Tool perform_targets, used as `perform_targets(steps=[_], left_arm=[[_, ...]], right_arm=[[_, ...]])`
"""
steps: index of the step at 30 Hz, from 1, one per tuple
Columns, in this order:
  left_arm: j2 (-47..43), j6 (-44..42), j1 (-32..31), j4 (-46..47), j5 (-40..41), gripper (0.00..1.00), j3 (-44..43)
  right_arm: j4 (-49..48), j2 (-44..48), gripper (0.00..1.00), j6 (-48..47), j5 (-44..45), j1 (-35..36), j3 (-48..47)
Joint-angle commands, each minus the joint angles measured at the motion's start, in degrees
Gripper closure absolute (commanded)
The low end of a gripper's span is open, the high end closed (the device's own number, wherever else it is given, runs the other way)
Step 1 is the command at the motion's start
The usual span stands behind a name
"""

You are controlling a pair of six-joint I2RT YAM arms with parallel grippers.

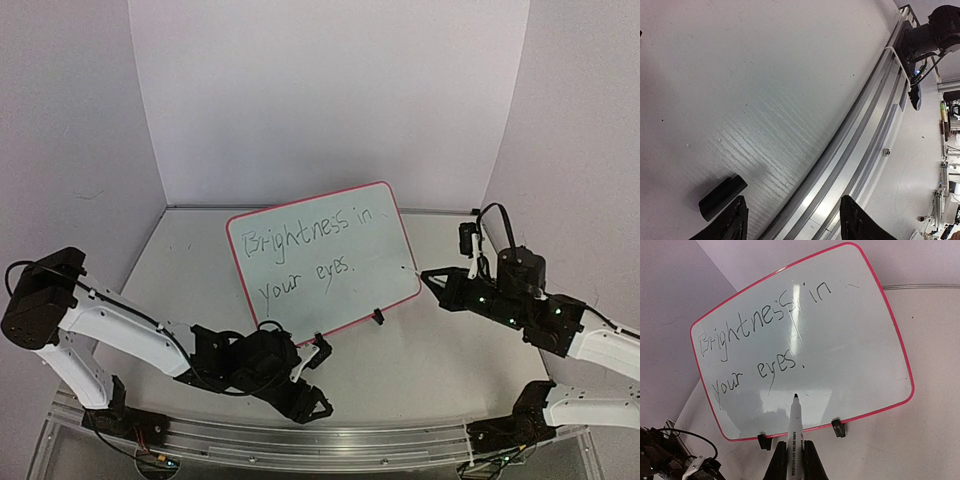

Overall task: Write a sentence on the whiteboard
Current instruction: Pick up the pen cap from the corner of the board.

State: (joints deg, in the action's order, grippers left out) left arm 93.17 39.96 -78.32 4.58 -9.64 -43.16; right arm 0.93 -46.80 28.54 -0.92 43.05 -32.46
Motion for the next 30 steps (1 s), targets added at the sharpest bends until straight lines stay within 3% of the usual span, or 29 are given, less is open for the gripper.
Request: perform_targets(steps=[1,14,30], left_arm=[[-5.0,-6.8,1.2,-2.3,2.4,0.36,-1.2],[2.2,-16.8,4.4,-11.7,2.3,0.39,-9.3],[5.8,-19.0,3.8,-14.6,0.4,0.42,-8.4]], right_arm=[[-1.0,1.0,1.00,0.4,0.9,-0.1,0.5],[0.2,0.9,1.00,1.1,0.9,-0.2,0.6],[1.0,-0.1,1.00,0.4,2.2,-0.2,0.4]])
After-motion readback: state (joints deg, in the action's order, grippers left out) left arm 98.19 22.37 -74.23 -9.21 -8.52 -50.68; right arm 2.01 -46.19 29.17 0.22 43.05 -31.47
